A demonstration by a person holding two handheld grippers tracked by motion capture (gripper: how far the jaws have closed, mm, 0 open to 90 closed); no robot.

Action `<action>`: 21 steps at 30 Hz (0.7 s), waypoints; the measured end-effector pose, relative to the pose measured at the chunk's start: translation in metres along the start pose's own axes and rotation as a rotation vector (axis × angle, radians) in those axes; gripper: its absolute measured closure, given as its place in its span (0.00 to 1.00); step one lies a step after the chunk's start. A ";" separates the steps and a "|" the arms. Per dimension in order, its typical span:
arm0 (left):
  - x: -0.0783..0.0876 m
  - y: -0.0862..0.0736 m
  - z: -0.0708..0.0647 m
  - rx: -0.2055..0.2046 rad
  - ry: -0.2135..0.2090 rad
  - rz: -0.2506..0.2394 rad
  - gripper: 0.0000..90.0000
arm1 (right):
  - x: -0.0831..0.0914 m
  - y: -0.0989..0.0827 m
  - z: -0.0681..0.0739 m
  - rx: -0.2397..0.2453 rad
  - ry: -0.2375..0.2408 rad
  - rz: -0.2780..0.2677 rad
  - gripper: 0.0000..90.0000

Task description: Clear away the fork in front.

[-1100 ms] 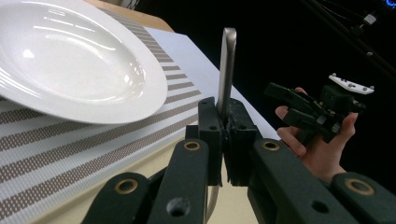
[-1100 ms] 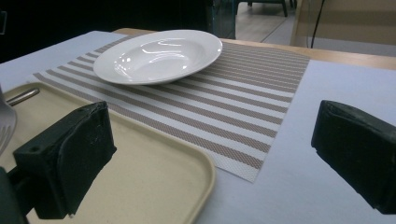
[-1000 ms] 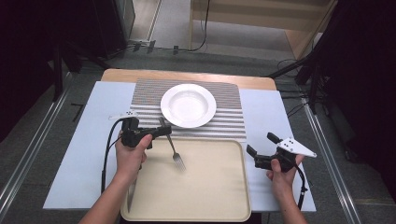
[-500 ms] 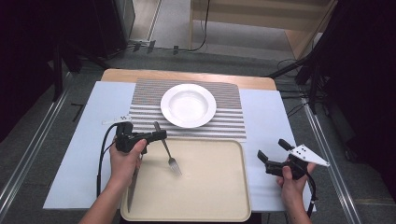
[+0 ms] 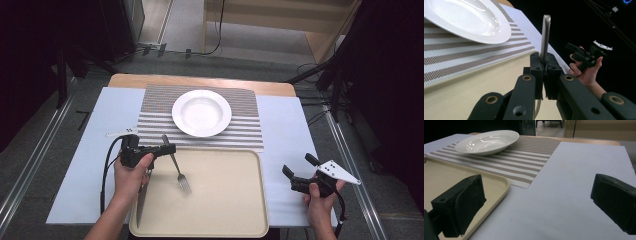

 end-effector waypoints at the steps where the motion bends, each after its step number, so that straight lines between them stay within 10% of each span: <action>1: 0.000 -0.001 0.000 -0.001 0.002 0.004 0.96 | 0.001 0.000 0.000 -0.001 0.002 -0.004 0.00; 21: -0.006 -0.015 0.004 0.032 -0.036 0.079 0.96 | 0.003 -0.003 -0.002 -0.009 -0.002 -0.017 0.00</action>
Point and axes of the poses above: each handheld gripper's, and its own axes: x roughly backward along the jaws, y roughly out of its top, z roughly to its left, the point moved 2 cm from there along -x, roughly forward along the jaws, and after that the axes turned 8 degrees about -x, right-handed, at the moved point
